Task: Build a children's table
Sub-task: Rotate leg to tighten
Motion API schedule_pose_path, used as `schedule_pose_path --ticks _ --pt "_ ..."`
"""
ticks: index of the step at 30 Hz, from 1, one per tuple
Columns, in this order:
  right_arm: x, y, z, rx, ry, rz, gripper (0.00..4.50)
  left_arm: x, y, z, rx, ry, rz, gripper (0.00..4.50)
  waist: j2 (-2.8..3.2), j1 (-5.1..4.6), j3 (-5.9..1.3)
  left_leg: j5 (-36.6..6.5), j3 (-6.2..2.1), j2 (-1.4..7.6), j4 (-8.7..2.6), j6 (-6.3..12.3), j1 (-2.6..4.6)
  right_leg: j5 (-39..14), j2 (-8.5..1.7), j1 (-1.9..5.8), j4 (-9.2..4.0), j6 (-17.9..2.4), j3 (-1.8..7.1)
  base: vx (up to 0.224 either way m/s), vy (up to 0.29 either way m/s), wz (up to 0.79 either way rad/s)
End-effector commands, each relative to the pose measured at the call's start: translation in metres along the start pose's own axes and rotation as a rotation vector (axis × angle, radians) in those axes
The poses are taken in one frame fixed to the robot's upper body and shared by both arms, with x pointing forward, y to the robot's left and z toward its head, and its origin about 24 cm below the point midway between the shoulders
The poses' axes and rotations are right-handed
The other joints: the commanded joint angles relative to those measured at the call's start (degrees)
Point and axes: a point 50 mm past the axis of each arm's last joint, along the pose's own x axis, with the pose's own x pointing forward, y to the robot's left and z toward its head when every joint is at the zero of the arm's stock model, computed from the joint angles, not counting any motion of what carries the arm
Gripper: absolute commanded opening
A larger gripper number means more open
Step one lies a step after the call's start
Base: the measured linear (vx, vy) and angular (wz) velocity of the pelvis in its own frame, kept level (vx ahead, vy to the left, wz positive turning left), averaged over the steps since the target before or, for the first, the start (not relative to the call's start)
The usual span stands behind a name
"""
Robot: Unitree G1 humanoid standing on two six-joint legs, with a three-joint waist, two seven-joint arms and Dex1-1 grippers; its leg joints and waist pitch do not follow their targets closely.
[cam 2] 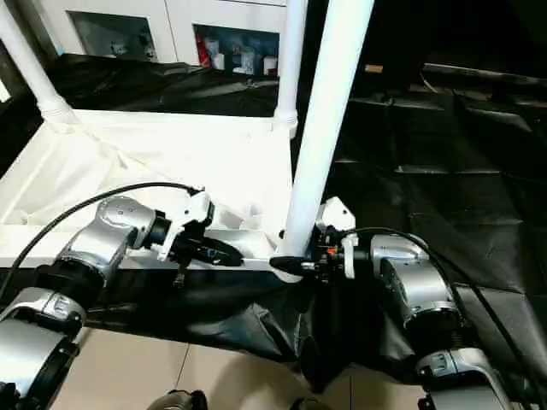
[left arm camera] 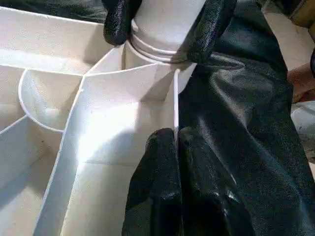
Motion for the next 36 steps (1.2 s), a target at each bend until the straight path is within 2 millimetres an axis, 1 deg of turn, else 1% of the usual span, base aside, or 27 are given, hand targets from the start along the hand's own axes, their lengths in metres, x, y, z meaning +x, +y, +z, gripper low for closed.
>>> schedule_pose_path --ticks 1,3,5,6,8,9,10,11,12,13,14,15,16,17,18,19,21,22,24,26,28,31,32,33,34,35,36 --pt "0.003 0.004 -0.005 0.031 0.003 0.037 2.62 0.002 -0.001 0.003 0.015 -0.008 -0.008 0.00 -0.31 0.10 -3.65 -10.04 -1.36 2.80 -3.53 5.10 1.78 -5.20 -3.10 2.59 -3.06 -16.64 1.88 0.000 0.000 0.00" --pt "0.004 0.006 -0.009 0.055 -0.007 0.014 2.61 0.004 0.001 0.003 0.009 -0.014 0.024 0.00 -0.38 0.12 -3.69 -9.77 -1.33 2.76 -3.46 5.25 1.77 -4.40 -3.06 2.61 -2.99 -16.73 1.89 0.000 0.000 0.00" --pt "0.006 0.007 -0.012 0.072 -0.010 -0.007 2.61 0.006 0.003 0.003 0.009 -0.015 0.058 0.00 -0.33 0.20 -3.64 -9.82 -1.34 2.78 -3.49 5.33 1.74 -4.55 -3.06 2.57 -3.05 -16.66 1.88 0.000 0.000 0.00" --pt "0.010 0.007 -0.020 0.100 -0.008 -0.081 2.60 0.012 0.010 0.006 -0.005 -0.036 0.160 0.00 -0.35 0.21 -3.53 -10.57 -1.34 2.79 -3.58 5.08 1.77 -5.75 -3.09 2.49 -3.26 -16.54 1.90 0.000 0.000 0.00" --pt "0.014 0.006 -0.024 0.120 -0.009 -0.146 2.60 0.017 0.014 0.009 -0.016 -0.054 0.223 0.00 -0.36 0.23 -3.24 -13.09 -1.32 2.80 -3.83 3.61 1.98 -9.77 -3.11 2.14 -3.77 -15.74 1.99 0.000 0.000 0.00" --pt "0.020 0.003 -0.030 0.143 -0.012 -0.243 2.60 0.023 0.019 0.013 -0.028 -0.076 0.298 0.00 -0.46 0.21 -3.06 -15.83 -1.56 2.77 -4.12 2.33 2.15 -14.75 -3.38 2.20 -4.31 -14.61 2.00 0.000 0.000 0.00" --pt "0.020 0.003 -0.031 0.146 -0.013 -0.257 2.59 0.025 0.019 0.014 -0.028 -0.078 0.307 0.00 -0.48 0.07 -2.87 -17.06 -1.57 2.73 -4.25 1.65 2.15 -17.41 -3.39 1.99 -4.59 -13.72 2.09 0.000 0.000 0.00" --pt "0.021 0.003 -0.032 0.148 -0.014 -0.271 2.59 0.026 0.020 0.014 -0.028 -0.080 0.315 0.00 -0.44 -0.03 -2.69 -19.98 -1.82 2.65 -4.42 0.30 2.71 -22.95 -3.64 1.62 -5.33 -12.15 2.14 0.000 0.000 0.00" --pt "0.028 -0.002 -0.036 0.194 -0.026 -0.408 2.59 0.036 0.022 0.018 -0.040 -0.087 0.356 0.00 -0.31 -0.44 -2.79 -20.97 -2.12 2.68 -4.72 -0.75 2.60 -24.16 -3.62 1.63 -5.48 -11.04 2.30 0.000 0.000 0.00" --pt "0.028 -0.002 -0.036 0.194 -0.026 -0.408 2.59 0.036 0.022 0.018 -0.040 -0.087 0.356 0.00 -0.31 -0.56 -2.79 -21.24 -2.25 2.64 -4.86 -0.93 2.59 -24.37 -3.60 1.64 -5.57 -10.78 2.21 0.000 0.000 0.00" --pt "0.033 -0.005 -0.038 0.224 -0.034 -0.491 2.59 0.044 0.022 0.020 -0.052 -0.094 0.377 0.00 -0.21 -0.72 -2.78 -21.55 -2.34 2.61 -4.92 -1.03 2.57 -24.57 -3.54 1.70 -5.59 -10.51 2.13 0.000 0.000 0.00" --pt "0.046 -0.007 -0.040 0.268 -0.045 -0.625 2.59 0.063 0.021 0.028 -0.066 -0.114 0.403 0.00 0.05 -1.14 -2.67 -22.21 -2.30 2.68 -5.11 -1.55 2.60 -24.59 -3.49 1.43 -5.68 -10.29 2.17 0.000 0.000 0.00" --pt "0.046 -0.007 -0.040 0.268 -0.045 -0.625 2.59 0.063 0.021 0.028 -0.066 -0.114 0.403 0.00 0.07 -1.38 -2.58 -23.05 -2.38 2.66 -5.18 -2.08 2.72 -25.39 -3.46 1.24 -5.76 -10.16 2.10 0.000 0.000 0.00" --pt "0.052 -0.007 -0.039 0.282 -0.043 -0.665 2.59 0.070 0.019 0.031 -0.074 -0.122 0.407 0.00 -0.06 -1.50 -2.75 -23.73 -2.62 2.47 -5.21 -2.16 2.73 -26.70 -3.51 1.66 -5.99 -9.41 1.87 0.000 0.000 0.00" --pt "0.060 -0.007 -0.037 0.284 -0.045 -0.674 2.59 0.079 0.017 0.034 -0.071 -0.129 0.396 0.00 0.11 -1.62 -2.70 -23.54 -2.58 2.45 -5.31 -1.82 2.72 -26.27 -3.50 1.45 -6.22 -9.07 1.99 0.000 0.000 0.00" --pt "0.068 -0.004 -0.033 0.280 -0.055 -0.659 2.59 0.086 0.015 0.036 -0.069 -0.132 0.385 0.00 -0.03 -1.83 -2.61 -24.52 -2.52 2.32 -5.28 -1.48 2.82 -26.60 -3.32 1.22 -6.44 -8.79 2.01 0.000 0.000 0.00" --pt "0.079 -0.001 -0.027 0.249 -0.064 -0.632 2.59 0.094 0.011 0.039 -0.057 -0.137 0.363 0.00 -0.08 -1.99 -2.58 -25.17 -2.60 2.23 -5.28 -0.98 2.75 -27.53 -3.43 1.21 -6.66 -8.22 2.10 0.000 0.000 0.00" --pt "0.079 -0.001 -0.027 0.247 -0.065 -0.630 2.94 0.095 0.011 0.039 -0.057 -0.137 0.363 0.00 -0.05 -1.97 -2.55 -25.22 -2.59 2.25 -5.29 -0.83 2.80 -27.83 -3.44 1.14 -6.74 -8.04 2.13 0.000 0.000 0.00" --pt "0.082 0.000 -0.021 0.218 -0.090 -0.601 3.29 0.095 0.010 0.039 -0.049 -0.133 0.356 0.00 -0.03 -1.96 -2.61 -24.85 -2.60 2.27 -5.33 -0.28 2.69 -27.43 -3.46 1.18 -6.75 -7.94 2.21 0.000 0.000 0.00" --pt "0.079 -0.001 -0.018 0.183 -0.100 -0.582 3.40 0.090 0.013 0.036 -0.048 -0.122 0.367 0.00 0.04 -1.94 -2.78 -23.85 -2.57 2.36 -5.42 -0.23 2.55 -25.39 -3.43 1.31 -6.53 -8.30 2.23 0.000 0.000 0.00" --pt "0.072 -0.002 -0.016 0.144 -0.109 -0.521 3.66 0.080 0.014 0.031 -0.036 -0.108 0.351 0.00 -0.01 -1.93 -2.84 -23.28 -2.55 2.39 -5.46 0.03 2.41 -23.92 -3.41 1.47 -6.37 -8.70 2.19 0.000 0.000 0.00" --pt "0.067 0.000 -0.014 0.125 -0.116 -0.456 3.66 0.073 0.014 0.028 -0.023 -0.100 0.326 0.00 -0.03 -1.88 -3.03 -20.42 -2.31 2.41 -5.30 1.53 2.07 -18.18 -3.34 1.93 -5.83 -10.52 2.23 0.000 0.000 0.00" --pt "0.064 0.002 -0.013 0.106 -0.114 -0.397 3.66 0.068 0.013 0.026 -0.012 -0.099 0.299 0.00 -0.19 -1.76 -3.22 -19.28 -2.14 2.37 -5.04 2.25 2.08 -16.13 -3.34 2.16 -5.63 -11.23 2.24 0.000 0.000 0.00" --pt "0.051 0.007 -0.013 0.061 -0.092 -0.266 3.66 0.056 0.009 0.022 0.012 -0.106 0.217 0.00 -0.21 -1.70 -3.18 -18.73 -2.03 2.33 -4.98 2.73 2.05 -15.60 -3.37 2.18 -5.60 -11.51 2.26 0.000 0.000 0.00" --pt "0.051 0.007 -0.013 0.061 -0.092 -0.266 3.66 0.056 0.009 0.022 0.012 -0.106 0.217 0.00 -0.26 -1.35 -3.15 -17.90 -1.97 2.43 -4.85 3.84 1.95 -15.53 -3.43 2.48 -5.56 -11.83 2.19 0.000 0.000 0.00" --pt "0.050 0.007 -0.013 0.058 -0.090 -0.253 3.66 0.054 0.009 0.021 0.014 -0.105 0.208 0.00 -0.24 -1.31 -3.10 -17.38 -1.81 2.47 -4.82 4.15 1.85 -15.32 -3.39 2.39 -5.52 -11.91 2.24 0.000 0.000 0.00" --pt "0.041 0.009 -0.013 0.044 -0.074 -0.180 3.66 0.045 0.006 0.018 0.024 -0.101 0.155 0.00 -0.46 -1.14 -3.29 -16.22 -1.88 2.50 -4.71 4.61 1.68 -15.26 -3.43 2.70 -5.24 -12.18 2.12 0.000 0.000 0.00"
